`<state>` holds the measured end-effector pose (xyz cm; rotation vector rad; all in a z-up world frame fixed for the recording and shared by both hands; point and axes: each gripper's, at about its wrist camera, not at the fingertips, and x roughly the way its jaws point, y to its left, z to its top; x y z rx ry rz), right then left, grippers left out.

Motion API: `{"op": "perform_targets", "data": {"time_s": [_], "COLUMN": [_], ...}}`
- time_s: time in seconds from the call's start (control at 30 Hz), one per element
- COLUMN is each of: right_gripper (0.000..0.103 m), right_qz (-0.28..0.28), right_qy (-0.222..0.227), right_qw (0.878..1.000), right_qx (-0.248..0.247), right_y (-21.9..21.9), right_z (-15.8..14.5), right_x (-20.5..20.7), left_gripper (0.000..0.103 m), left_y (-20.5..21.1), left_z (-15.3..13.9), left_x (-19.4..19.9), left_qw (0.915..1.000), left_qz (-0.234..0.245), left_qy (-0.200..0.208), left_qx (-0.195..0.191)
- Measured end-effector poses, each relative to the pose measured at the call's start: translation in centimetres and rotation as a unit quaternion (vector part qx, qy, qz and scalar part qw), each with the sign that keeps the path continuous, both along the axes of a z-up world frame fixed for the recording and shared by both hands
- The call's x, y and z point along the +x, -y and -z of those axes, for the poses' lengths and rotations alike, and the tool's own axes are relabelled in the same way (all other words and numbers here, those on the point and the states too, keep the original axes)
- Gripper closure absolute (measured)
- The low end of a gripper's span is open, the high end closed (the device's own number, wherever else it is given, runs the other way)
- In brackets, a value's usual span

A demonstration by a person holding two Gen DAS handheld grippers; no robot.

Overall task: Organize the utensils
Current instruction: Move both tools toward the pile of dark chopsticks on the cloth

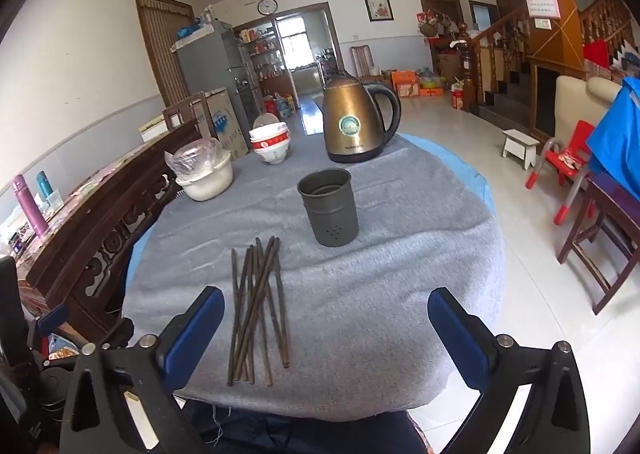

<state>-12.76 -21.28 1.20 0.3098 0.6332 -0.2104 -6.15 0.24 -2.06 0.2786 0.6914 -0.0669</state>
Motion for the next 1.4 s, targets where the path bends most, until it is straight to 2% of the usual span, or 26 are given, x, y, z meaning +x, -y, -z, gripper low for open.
{"op": "perform_targets", "data": {"time_s": [0.23, 0.37, 0.7, 0.73, 0.83, 0.87, 1.0, 1.23, 1.3, 1.4], "right_gripper": [0.0, 0.0, 0.0, 0.0, 0.0, 0.0, 0.0, 0.0, 0.002, 0.009], "right_qz": [0.001, 0.001, -0.02, -0.022, -0.029, -0.031, -0.036, -0.045, -0.05, -0.058], "right_qy": [-0.032, -0.048, -0.06, -0.048, -0.049, -0.05, -0.048, -0.057, -0.055, -0.063], "right_qw": [0.999, 0.999, 0.998, 0.998, 0.998, 0.997, 0.998, 0.997, 0.996, 0.994], "right_qx": [0.013, 0.015, 0.022, 0.021, 0.029, 0.046, 0.022, 0.034, 0.053, 0.072], "right_y": [0.5, 0.3, -0.1, -0.2, -0.4, -0.5, -0.8, -0.8, -0.7, -0.6], "right_z": [1.4, 2.1, 2.7, 2.6, 2.6, 2.5, 2.5, 3.0, 3.2, 3.7], "right_x": [1.1, 3.5, 6.1, 6.3, 6.7, 6.7, 7.0, 8.3, 9.0, 10.5], "left_gripper": [0.0, 0.0, 0.0, 0.0, 0.0, 0.0, 0.0, 0.0, 0.0, 0.0], "left_y": [0.6, 0.5, -0.4, -0.6, -1.2, -1.4, -1.9, -2.4, -2.6, -3.0], "left_z": [1.9, 2.4, 2.8, 2.8, 2.7, 2.7, 2.6, 2.8, 2.8, 3.1], "left_x": [2.4, 3.6, 5.8, 6.0, 6.5, 6.6, 7.0, 7.9, 8.3, 9.1], "left_qw": [0.9996, 0.9993, 0.9983, 0.9982, 0.9979, 0.9978, 0.9975, 0.9968, 0.9966, 0.9959], "left_qz": [0.0, -0.006, -0.023, -0.027, -0.036, -0.038, -0.045, -0.046, -0.049, -0.053], "left_qy": [-0.029, -0.037, -0.052, -0.053, -0.051, -0.051, -0.051, -0.059, -0.061, -0.066], "left_qx": [0.002, 0.0, -0.011, -0.013, -0.016, -0.017, -0.02, -0.028, -0.029, -0.033]}}
